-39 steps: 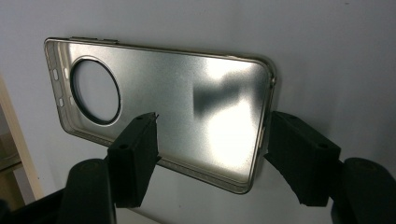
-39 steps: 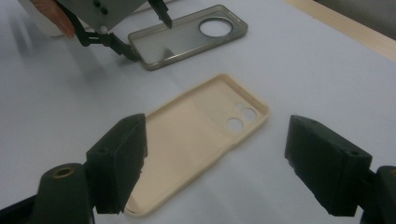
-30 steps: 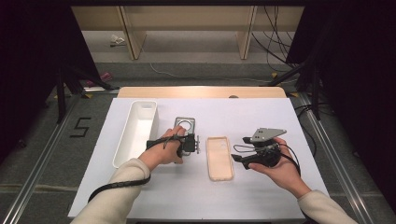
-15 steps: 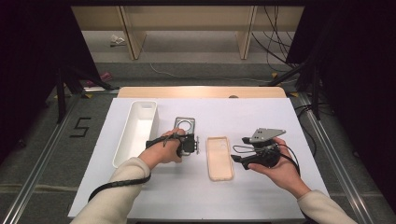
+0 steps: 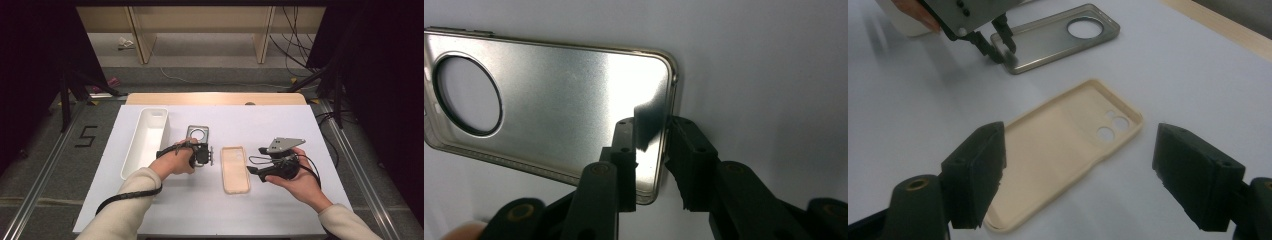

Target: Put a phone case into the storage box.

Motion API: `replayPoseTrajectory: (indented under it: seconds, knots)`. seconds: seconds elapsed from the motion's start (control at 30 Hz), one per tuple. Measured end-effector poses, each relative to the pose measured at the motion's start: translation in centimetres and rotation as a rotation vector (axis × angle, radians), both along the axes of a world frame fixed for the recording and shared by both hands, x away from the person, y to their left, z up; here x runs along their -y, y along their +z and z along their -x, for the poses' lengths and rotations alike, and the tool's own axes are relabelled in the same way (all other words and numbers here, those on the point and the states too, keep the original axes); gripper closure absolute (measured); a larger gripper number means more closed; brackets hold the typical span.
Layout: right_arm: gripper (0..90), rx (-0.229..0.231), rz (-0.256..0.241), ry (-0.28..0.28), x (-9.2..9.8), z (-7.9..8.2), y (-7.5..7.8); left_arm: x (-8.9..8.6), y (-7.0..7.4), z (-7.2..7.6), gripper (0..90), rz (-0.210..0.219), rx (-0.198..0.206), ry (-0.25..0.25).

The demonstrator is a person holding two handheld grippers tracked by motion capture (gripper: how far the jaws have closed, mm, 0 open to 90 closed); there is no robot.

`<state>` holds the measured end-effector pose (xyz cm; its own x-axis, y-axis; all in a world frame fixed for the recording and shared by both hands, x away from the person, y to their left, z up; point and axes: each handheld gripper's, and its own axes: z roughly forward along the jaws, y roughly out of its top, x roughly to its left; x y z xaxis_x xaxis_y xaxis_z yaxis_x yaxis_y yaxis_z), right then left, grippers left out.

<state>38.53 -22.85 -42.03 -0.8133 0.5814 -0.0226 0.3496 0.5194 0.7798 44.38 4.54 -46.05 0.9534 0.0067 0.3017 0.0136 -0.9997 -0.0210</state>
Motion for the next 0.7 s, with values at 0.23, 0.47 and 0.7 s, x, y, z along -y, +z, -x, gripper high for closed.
replayPoseTrajectory:
  seconds: [0.23, 0.47, 0.7]
  knots:
    - [22.5, 0.003, -0.001, 0.001, -0.03, 0.03, 0.03, 0.09, -0.05, 0.05, 78.3, -0.003, -0.016, -0.001]
    - [22.8, 0.006, -0.003, 0.003, -0.04, 0.06, 0.1, 0.13, -0.04, 0.04, 81.9, -0.007, -0.021, -0.001]
    - [23.0, 0.009, -0.004, 0.002, -0.01, 0.04, 0.13, 0.17, -0.01, 0.04, 82.6, -0.011, -0.024, 0.002]
